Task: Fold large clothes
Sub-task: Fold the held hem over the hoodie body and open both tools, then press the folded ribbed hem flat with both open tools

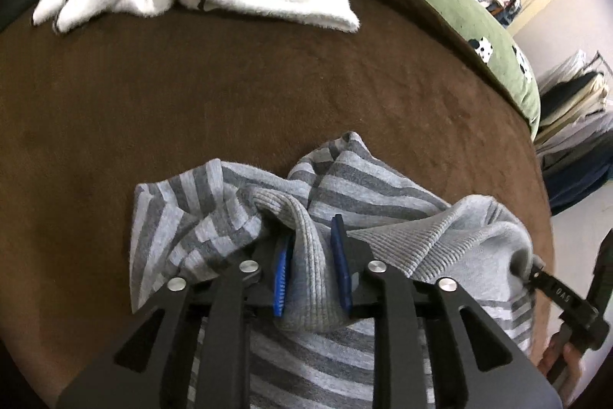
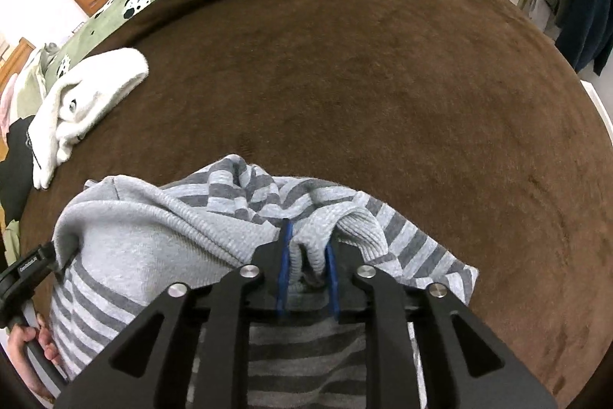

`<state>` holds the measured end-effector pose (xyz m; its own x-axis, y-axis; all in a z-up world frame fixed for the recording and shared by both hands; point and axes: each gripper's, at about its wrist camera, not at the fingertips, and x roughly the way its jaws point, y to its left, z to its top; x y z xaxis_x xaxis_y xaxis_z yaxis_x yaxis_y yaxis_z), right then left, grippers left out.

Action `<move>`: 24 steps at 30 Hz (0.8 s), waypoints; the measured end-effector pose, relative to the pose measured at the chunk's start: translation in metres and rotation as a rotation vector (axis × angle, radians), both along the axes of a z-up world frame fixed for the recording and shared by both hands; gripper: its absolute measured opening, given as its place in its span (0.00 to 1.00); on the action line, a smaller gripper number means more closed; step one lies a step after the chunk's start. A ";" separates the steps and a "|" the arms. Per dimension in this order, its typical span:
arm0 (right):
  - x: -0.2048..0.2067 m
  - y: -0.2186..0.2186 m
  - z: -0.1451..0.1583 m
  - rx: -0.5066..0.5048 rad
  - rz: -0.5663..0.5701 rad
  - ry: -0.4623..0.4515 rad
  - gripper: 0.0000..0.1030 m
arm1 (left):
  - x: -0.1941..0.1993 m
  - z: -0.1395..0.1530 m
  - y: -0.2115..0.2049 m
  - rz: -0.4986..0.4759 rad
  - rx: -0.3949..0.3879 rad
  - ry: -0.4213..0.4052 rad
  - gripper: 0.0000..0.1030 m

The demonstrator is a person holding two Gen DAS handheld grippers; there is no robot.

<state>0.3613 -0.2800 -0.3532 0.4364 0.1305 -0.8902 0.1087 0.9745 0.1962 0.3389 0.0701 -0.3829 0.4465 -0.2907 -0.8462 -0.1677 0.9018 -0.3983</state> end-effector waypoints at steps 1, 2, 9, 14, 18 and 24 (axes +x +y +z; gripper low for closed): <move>0.000 -0.003 0.004 0.012 -0.007 0.006 0.40 | 0.000 0.001 0.002 0.006 -0.020 0.011 0.38; -0.001 -0.006 0.010 0.021 -0.016 0.003 0.58 | 0.000 0.005 0.003 0.010 -0.043 0.022 0.59; -0.014 -0.013 0.053 -0.036 -0.049 -0.064 0.93 | -0.006 0.041 -0.005 -0.008 0.100 0.025 0.94; -0.021 0.007 0.059 -0.047 0.047 -0.047 0.93 | -0.011 0.054 -0.036 -0.128 0.255 0.023 0.94; -0.020 0.035 0.051 -0.086 0.144 -0.038 0.93 | -0.005 0.047 -0.071 -0.260 0.355 0.010 0.94; -0.010 0.063 0.020 -0.103 0.222 0.016 0.87 | 0.004 0.024 -0.089 -0.300 0.344 0.019 0.94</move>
